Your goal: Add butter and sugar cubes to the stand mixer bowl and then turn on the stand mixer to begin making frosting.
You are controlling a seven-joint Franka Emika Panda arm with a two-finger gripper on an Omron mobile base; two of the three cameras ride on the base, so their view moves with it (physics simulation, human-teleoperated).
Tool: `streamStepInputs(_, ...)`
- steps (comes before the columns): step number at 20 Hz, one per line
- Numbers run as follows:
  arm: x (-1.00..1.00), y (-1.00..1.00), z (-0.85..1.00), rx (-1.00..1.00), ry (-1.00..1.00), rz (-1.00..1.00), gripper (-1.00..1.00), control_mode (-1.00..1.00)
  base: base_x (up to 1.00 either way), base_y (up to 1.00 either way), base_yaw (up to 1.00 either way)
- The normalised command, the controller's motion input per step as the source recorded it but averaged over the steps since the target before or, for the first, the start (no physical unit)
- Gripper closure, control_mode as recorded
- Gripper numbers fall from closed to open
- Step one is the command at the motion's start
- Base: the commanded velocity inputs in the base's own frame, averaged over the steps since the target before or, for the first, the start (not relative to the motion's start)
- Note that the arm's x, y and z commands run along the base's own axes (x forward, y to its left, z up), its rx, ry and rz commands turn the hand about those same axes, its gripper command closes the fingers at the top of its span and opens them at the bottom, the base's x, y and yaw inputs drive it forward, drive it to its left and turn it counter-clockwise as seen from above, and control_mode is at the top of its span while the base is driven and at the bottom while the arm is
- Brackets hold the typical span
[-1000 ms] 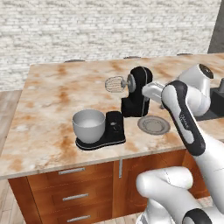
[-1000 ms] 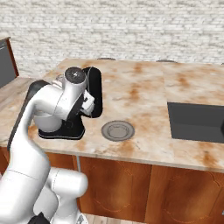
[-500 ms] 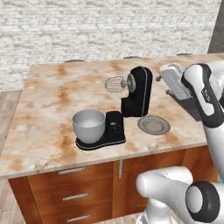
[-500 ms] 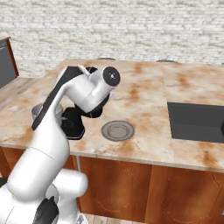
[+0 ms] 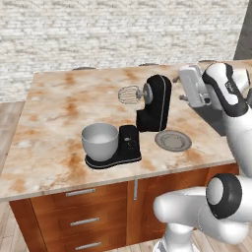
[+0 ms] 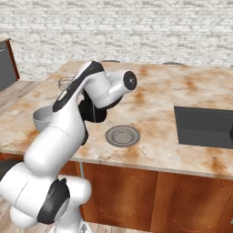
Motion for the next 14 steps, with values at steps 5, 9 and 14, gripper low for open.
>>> streamStepInputs(5, 0.83, 0.0, 0.0, 0.09, 0.08, 0.0, -1.0, -1.0, 0.0, 0.0, 0.0)
streamStepInputs(9, 0.38, 0.31, -0.02, 0.01, 0.09, 0.0, -1.0, -1.0, 0.0, 0.0, 0.0)
streamStepInputs(14, 0.07, 0.7, -0.29, -0.02, 0.1, 0.0, -1.0, -1.0, 0.0, 0.0, 0.0)
